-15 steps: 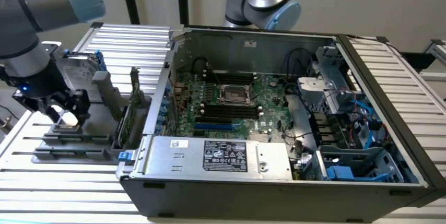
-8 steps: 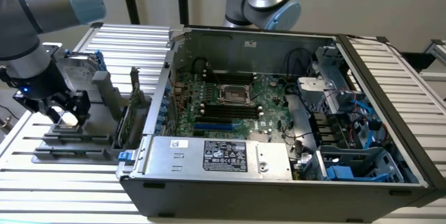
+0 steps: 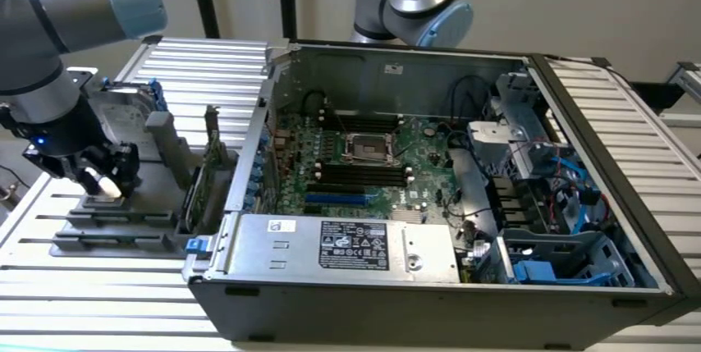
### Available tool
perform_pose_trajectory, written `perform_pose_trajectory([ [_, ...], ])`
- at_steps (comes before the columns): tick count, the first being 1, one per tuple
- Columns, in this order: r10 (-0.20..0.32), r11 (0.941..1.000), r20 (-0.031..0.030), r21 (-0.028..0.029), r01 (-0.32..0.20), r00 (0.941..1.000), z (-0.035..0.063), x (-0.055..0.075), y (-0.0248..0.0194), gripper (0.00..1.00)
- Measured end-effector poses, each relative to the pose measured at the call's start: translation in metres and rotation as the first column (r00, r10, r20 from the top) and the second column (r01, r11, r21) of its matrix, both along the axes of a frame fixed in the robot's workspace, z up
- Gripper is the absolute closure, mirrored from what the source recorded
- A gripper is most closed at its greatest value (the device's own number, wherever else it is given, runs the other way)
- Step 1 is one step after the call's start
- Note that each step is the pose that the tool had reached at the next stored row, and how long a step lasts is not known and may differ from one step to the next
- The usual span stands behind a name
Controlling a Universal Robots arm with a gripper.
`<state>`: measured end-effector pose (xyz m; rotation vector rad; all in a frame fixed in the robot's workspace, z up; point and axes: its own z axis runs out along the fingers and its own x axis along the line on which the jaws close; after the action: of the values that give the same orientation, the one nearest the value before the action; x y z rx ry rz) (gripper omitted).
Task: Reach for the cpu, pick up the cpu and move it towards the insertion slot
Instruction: 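Pick up the cpu and move it towards the insertion slot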
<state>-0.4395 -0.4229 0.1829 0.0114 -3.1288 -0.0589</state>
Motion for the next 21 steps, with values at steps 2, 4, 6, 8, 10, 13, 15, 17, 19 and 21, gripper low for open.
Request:
perform_pose_trajectory([
  [2, 0.000, 1.0000, 0.0000, 0.0001, 0.000, 1.0000, 0.0000, 0.000, 0.0000, 0.45],
  [4, 0.000, 1.0000, -0.0001, 0.0000, 0.000, 1.0000, 0.0000, 0.000, 0.0000, 0.45],
  [6, 0.000, 1.0000, -0.0001, 0.0001, 0.000, 1.0000, 0.0000, 0.000, 0.0000, 0.45],
  [8, 0.000, 1.0000, 0.0000, 0.0002, 0.000, 1.0000, 0.0002, 0.000, 0.0001, 0.45],
  [10, 0.000, 1.0000, 0.0000, 0.0014, 0.000, 1.0000, 0.0062, 0.000, 0.0001, 0.45],
  [13, 0.000, 1.0000, -0.0002, 0.0018, 0.000, 1.0000, 0.0199, 0.000, 0.0000, 0.45],
  [15, 0.000, 1.0000, -0.0003, 0.0019, 0.000, 1.0000, 0.0289, 0.000, 0.0001, 0.45],
  [17, 0.000, 1.0000, -0.0004, 0.0018, 0.000, 1.0000, 0.0379, 0.000, 0.0000, 0.45],
  [19, 0.000, 1.0000, -0.0004, 0.0018, 0.000, 1.0000, 0.0471, 0.000, 0.0000, 0.45],
  [21, 0.000, 1.0000, -0.0003, 0.0019, 0.000, 1.0000, 0.0563, 0.001, 0.0000, 0.45],
])
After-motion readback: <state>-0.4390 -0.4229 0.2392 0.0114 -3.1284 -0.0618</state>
